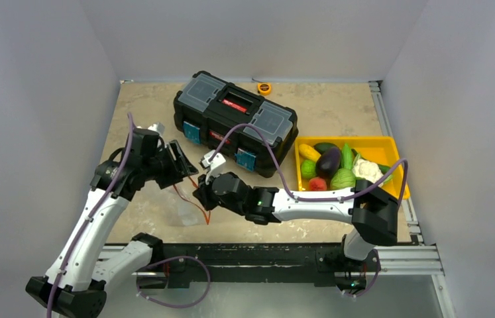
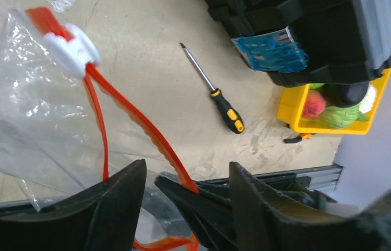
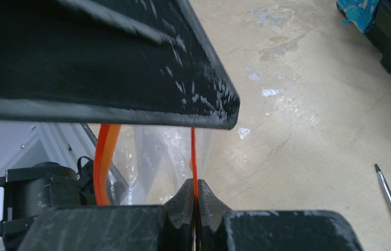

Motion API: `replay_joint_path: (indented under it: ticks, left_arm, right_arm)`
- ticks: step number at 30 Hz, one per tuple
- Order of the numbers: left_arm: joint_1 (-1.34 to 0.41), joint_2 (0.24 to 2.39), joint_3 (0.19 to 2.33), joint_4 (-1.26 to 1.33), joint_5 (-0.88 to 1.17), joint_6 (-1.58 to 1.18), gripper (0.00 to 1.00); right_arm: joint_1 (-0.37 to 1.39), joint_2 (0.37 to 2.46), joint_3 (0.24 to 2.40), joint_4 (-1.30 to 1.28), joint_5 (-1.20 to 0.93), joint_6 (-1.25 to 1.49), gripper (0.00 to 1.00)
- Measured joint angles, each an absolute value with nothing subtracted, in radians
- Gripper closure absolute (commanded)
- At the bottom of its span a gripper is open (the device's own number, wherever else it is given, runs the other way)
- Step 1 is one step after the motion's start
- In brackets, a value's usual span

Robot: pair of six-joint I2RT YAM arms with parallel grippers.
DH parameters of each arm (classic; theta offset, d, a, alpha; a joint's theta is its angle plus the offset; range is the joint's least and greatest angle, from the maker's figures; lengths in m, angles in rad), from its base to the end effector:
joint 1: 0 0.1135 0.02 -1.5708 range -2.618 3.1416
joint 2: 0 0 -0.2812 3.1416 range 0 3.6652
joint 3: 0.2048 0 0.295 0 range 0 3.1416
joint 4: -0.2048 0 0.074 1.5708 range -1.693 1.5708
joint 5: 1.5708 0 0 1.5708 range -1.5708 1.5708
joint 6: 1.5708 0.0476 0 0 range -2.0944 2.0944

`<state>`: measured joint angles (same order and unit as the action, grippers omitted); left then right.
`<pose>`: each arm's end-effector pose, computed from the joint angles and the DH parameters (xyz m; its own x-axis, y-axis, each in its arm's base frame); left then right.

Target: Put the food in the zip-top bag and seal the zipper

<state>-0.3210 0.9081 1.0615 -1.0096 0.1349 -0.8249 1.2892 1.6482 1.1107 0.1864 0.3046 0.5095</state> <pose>0.1903 -0.0700 0.3471 -0.7775 -0.5085 -0.3701 -0.2575 0.7943 -0.5503 0.1340 0.4117 0.2564 -0.4922 -0.0272 -0.8700 -0.6851 0.6287 0.3679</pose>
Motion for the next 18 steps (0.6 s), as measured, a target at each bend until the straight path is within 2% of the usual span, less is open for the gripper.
replay_joint_path:
  ticks: [1, 3, 7, 11, 13, 18]
  left_arm:
    - [-0.321, 0.915, 1.085, -1.021, 0.135, -0.802, 0.04]
    - [-0.321, 0.908, 1.117, -1.033, 0.136, -0.758, 0.0]
    - [-0.321, 0.874, 1.182, -1.084, 0.124, -0.661, 0.0]
    - [-0.321, 0.876, 1.246, -1.119, 0.068, -0.546, 0.06]
    - [-0.321, 0.882, 1.251, -1.132, 0.007, -0.482, 0.11]
    - [-0.321, 0.935, 1.213, -1.113, -0.085, -0.369, 0.12]
  right_arm:
    - [1.289, 1.648, 1.111, 0.186, 0.303, 0.517, 1.0]
    - [1.289, 1.648, 1.111, 0.189, 0.298, 0.537, 1.0]
    - [1.289, 1.648, 1.107, 0.199, 0.297, 0.579, 1.0]
    - [1.283, 1.648, 1.095, 0.204, 0.295, 0.623, 1.0]
    - [1.272, 1.648, 1.087, 0.203, 0.294, 0.643, 1.0]
    - [1.24, 1.648, 1.081, 0.203, 0.294, 0.692, 1.0]
